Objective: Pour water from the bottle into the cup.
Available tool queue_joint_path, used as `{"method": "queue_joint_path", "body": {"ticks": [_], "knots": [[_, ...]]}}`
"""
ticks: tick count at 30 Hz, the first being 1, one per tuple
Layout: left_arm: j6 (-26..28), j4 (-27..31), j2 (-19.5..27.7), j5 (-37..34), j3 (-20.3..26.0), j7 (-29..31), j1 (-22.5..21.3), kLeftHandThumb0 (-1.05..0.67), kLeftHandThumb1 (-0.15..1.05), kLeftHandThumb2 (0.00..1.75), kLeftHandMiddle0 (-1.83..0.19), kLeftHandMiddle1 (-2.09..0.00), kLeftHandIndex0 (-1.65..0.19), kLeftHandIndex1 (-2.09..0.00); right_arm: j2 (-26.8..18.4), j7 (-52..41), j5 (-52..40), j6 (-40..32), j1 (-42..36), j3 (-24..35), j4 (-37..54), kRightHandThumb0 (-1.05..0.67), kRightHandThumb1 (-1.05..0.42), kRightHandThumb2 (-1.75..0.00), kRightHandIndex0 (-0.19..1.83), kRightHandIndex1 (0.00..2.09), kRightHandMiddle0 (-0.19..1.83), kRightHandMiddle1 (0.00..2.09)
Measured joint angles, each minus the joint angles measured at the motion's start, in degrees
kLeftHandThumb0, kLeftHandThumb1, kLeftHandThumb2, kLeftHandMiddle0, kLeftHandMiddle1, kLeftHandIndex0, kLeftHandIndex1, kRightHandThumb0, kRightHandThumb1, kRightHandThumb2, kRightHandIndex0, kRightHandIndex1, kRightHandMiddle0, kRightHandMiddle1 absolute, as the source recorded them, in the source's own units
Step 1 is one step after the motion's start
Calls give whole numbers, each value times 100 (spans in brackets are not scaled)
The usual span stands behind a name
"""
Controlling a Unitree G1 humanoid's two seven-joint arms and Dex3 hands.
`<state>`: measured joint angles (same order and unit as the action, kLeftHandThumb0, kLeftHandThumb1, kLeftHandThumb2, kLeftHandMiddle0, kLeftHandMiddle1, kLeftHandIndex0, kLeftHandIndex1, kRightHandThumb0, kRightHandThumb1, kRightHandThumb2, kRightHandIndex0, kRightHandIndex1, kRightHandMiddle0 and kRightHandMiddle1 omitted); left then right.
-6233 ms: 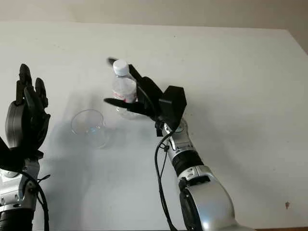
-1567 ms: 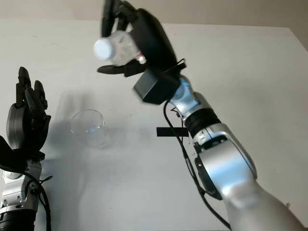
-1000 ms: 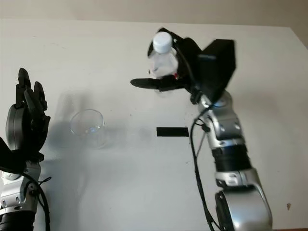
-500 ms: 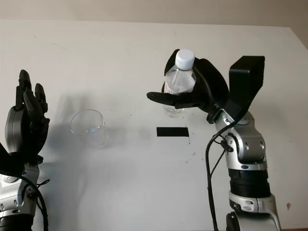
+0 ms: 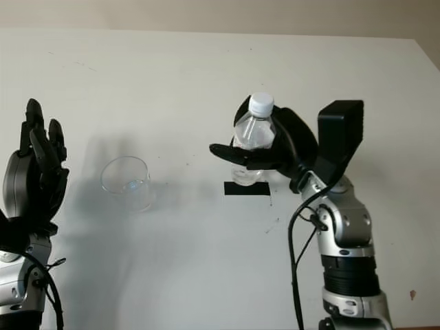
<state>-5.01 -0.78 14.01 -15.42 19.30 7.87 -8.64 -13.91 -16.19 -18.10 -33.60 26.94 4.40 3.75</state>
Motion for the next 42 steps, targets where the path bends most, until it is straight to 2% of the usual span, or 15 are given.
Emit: {"method": "queue_joint_path", "body": {"ticks": [2, 5, 20, 31, 33, 34, 35, 36, 37, 39, 40, 41, 42], "knots": [[4, 5, 2, -1, 20, 0, 5, -80, 105, 79, 19, -4, 19, 0, 24, 25, 22, -28, 0, -17, -3, -16, -105, -45, 176, 209, 115, 209], [11, 23, 2, -1, 36, -5, 18, -80, 105, 79, 19, -5, 19, 0, 27, 25, 77, -27, 0, -54, -3, -16, -105, -46, 177, 209, 122, 209], [39, 49, 2, 5, 29, -16, 49, -79, 105, 82, 19, -4, 19, 0, 14, 46, 175, -97, -56, -82, -23, -15, -105, -44, 172, 209, 129, 209], [37, 49, 2, 1, 34, -15, 48, -79, 105, 82, 19, -5, 19, 0, 48, 216, 173, -294, -303, -69, 278, -18, -105, -37, 167, 209, 126, 209], [38, 48, 2, 1, 36, -15, 48, -79, 105, 82, 19, -5, 19, 0, 48, 208, 177, -249, -356, -70, 299, -21, -105, -32, 140, 209, 88, 209], [38, 49, 2, 1, 37, -15, 48, -79, 105, 81, 19, -5, 19, 0, 52, 207, 178, -200, -396, -70, 311, -23, -105, -27, 120, 209, 59, 209], [38, 48, 2, 2, 38, -15, 48, -79, 105, 81, 19, -5, 19, 0, 60, 214, 179, -143, -449, -70, 335, -24, -105, -25, 97, 209, 31, 209], [37, 48, 2, 2, 39, -15, 48, -79, 105, 81, 19, -5, 19, 0, 78, 228, 179, -71, -507, -68, 360, -26, -105, -22, 58, 209, 2, 209], [37, 48, 2, 2, 40, -14, 48, -79, 105, 81, 19, -5, 19, 0, 120, 242, 179, 13, -572, -56, 374, -26, -105, -20, 28, 209, -8, 209], [35, 45, 2, 2, 41, -14, 47, -79, 105, 81, 19, -5, 19, 0, 222, 297, 184, 229, -767, -37, 450, -36, -104, -13, -7, 209, -17, 208], [35, 41, 2, 2, 41, -15, 47, -79, 105, 81, 19, -5, 19, 0, 269, 323, 194, 342, -879, -33, 500, -38, -105, -11, -13, 209, -18, 206], [35, 38, 2, 2, 42, -16, 47, -79, 105, 81, 19, -5, 19, 0, 311, 329, 191, 447, -993, -21, 526, -40, -105, -9, -16, 198, -19, 191], [35, 34, 2, 2, 43, -18, 46, -79, 105, 81, 19, -5, 19, 0, 336, 314, 177, 534, -1088, 0, 537, -43, -105, -8, -18, 178, -19, 171]]}}
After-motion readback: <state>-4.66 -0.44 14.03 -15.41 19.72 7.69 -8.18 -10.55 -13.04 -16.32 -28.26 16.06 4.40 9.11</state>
